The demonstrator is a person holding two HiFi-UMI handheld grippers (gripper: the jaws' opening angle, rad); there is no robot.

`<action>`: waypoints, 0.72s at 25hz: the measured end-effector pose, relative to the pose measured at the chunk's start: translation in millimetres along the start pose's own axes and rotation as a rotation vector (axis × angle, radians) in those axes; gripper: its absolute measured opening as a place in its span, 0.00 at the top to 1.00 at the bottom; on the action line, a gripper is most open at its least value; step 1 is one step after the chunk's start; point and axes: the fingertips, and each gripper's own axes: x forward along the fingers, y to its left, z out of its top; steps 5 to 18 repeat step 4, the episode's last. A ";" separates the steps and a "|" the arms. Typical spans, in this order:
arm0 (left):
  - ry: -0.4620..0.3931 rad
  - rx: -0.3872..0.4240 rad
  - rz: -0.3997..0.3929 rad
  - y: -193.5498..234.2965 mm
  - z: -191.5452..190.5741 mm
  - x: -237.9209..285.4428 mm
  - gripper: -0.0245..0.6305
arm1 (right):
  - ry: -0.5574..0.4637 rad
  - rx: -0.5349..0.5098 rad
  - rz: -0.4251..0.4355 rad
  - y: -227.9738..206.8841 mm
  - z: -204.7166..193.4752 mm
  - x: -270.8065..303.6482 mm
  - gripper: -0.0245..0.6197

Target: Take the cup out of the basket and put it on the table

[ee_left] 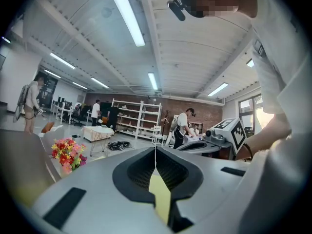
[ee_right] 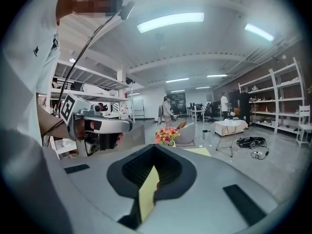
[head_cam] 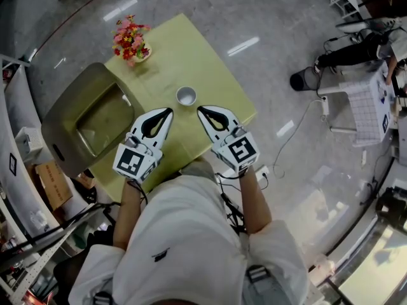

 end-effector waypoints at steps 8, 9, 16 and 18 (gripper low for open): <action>0.002 -0.001 -0.001 2.3 -0.4 -1.0 0.94 | 0.010 -0.007 0.000 1.2 -2.1 3.3 0.95; 0.002 -0.001 -0.001 2.3 -0.4 -1.0 0.94 | 0.010 -0.007 0.000 1.2 -2.1 3.3 0.95; 0.002 -0.001 -0.001 2.3 -0.4 -1.0 0.94 | 0.010 -0.007 0.000 1.2 -2.1 3.3 0.95; 0.002 -0.001 -0.001 2.3 -0.4 -1.0 0.94 | 0.010 -0.007 0.000 1.2 -2.1 3.3 0.95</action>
